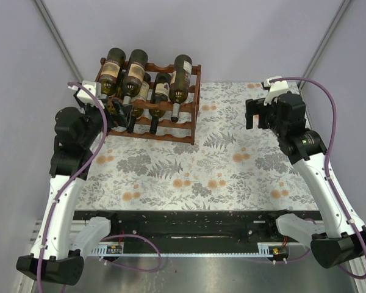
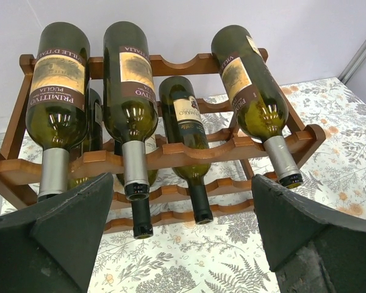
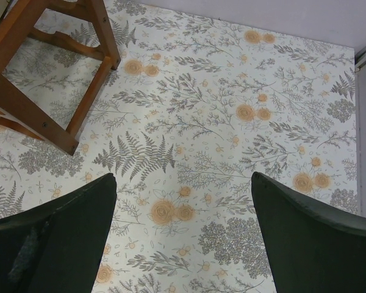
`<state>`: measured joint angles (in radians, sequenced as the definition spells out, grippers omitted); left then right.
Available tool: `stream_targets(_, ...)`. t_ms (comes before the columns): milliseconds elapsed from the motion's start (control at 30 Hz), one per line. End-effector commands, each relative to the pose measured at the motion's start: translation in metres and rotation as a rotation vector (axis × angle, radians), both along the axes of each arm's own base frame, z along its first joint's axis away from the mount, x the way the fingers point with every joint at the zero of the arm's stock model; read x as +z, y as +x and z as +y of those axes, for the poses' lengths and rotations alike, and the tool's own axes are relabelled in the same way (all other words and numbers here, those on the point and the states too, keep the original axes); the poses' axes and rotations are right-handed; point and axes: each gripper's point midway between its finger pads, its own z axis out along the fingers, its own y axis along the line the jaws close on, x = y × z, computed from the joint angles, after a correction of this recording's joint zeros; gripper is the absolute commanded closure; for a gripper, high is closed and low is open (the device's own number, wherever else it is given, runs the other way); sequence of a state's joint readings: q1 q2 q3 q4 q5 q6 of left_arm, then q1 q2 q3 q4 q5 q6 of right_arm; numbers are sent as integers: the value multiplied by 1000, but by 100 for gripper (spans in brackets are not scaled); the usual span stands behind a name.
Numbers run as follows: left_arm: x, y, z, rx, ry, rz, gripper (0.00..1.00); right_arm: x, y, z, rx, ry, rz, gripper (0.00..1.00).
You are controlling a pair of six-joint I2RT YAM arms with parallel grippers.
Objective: Put the wine bottle on the wine rack
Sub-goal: Reset both arms
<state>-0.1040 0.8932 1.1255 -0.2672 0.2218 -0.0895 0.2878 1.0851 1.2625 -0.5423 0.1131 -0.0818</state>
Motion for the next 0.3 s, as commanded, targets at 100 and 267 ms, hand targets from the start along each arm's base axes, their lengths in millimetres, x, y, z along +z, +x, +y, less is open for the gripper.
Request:
stream_targets(100, 14, 4, 3, 17, 6, -63, 1, 25, 6, -1, -8, 11, -82, 1)
stream_targets(267, 15, 4, 3, 16, 7, -65, 1, 26, 5, -1, -4, 13, -83, 1)
